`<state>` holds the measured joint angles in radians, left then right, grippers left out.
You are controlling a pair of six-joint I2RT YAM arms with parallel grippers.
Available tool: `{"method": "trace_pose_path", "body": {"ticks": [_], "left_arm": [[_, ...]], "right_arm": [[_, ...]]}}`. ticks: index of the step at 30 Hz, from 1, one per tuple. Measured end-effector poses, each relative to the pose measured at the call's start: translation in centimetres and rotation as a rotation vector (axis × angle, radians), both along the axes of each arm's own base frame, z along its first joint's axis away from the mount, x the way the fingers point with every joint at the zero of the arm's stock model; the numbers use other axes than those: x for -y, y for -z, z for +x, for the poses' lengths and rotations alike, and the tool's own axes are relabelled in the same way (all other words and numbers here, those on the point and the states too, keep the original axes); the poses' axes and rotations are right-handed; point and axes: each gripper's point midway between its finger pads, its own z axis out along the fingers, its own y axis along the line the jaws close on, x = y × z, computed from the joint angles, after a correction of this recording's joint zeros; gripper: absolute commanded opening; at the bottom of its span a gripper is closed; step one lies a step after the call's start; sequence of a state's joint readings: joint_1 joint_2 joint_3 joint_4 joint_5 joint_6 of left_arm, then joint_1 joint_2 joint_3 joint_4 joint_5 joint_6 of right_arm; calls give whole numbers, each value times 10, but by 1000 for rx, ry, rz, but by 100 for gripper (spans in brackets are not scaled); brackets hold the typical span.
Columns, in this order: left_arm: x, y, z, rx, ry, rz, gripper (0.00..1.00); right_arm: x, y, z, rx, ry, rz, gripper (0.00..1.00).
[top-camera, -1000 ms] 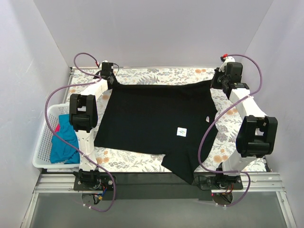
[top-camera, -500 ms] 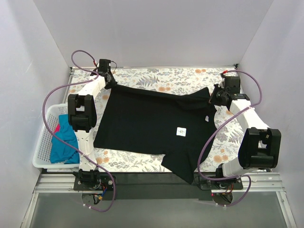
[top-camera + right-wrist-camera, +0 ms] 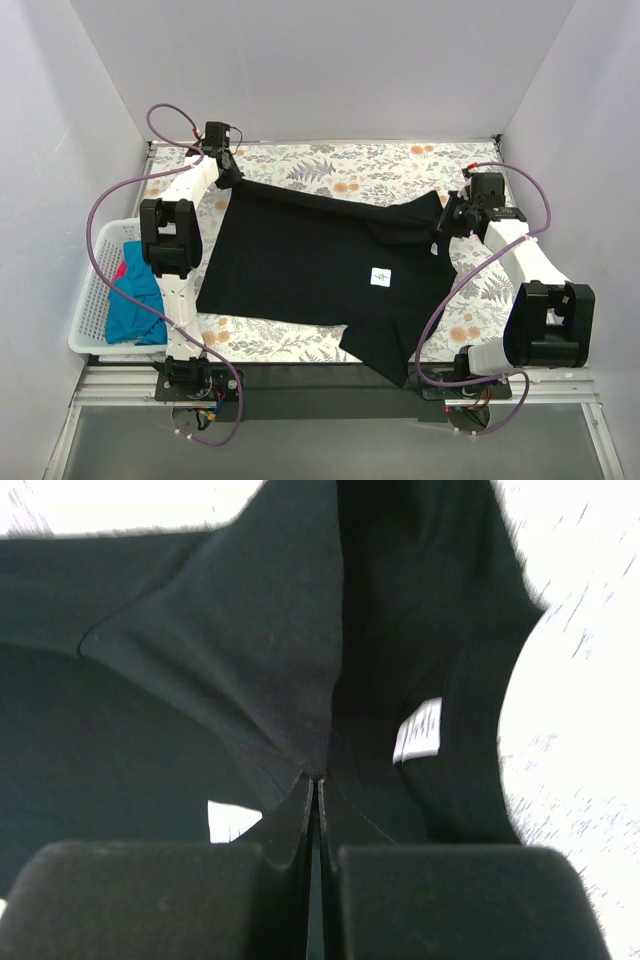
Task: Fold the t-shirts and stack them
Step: Fold the tshirt
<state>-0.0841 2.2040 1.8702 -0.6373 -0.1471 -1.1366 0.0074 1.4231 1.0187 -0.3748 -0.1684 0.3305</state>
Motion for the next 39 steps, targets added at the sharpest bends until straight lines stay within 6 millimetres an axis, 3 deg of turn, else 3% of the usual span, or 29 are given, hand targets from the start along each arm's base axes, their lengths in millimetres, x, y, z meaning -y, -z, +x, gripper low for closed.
{"method": "trace_pose_path", "body": {"ticks": [4,9,18,29,39], "left_arm": [[-3,17,-13,-52,-16,3,1],[-5,26,-26,-102,-34,2,3],[-5,26,-36,-137,-60,-9,6],[-8,6,-39,-132,-67,6,8],[-12,16,-57,-197,-81,22,9]], "right_arm": [[-7,19,-26,-66,-11,20,1],[-12,31,-38,-110,-28,38,1],[-16,29,-39,-111,-35,61,1],[-17,11,-44,-70,-39,69,1],[-13,12,-48,-84,-33,44,1]]}}
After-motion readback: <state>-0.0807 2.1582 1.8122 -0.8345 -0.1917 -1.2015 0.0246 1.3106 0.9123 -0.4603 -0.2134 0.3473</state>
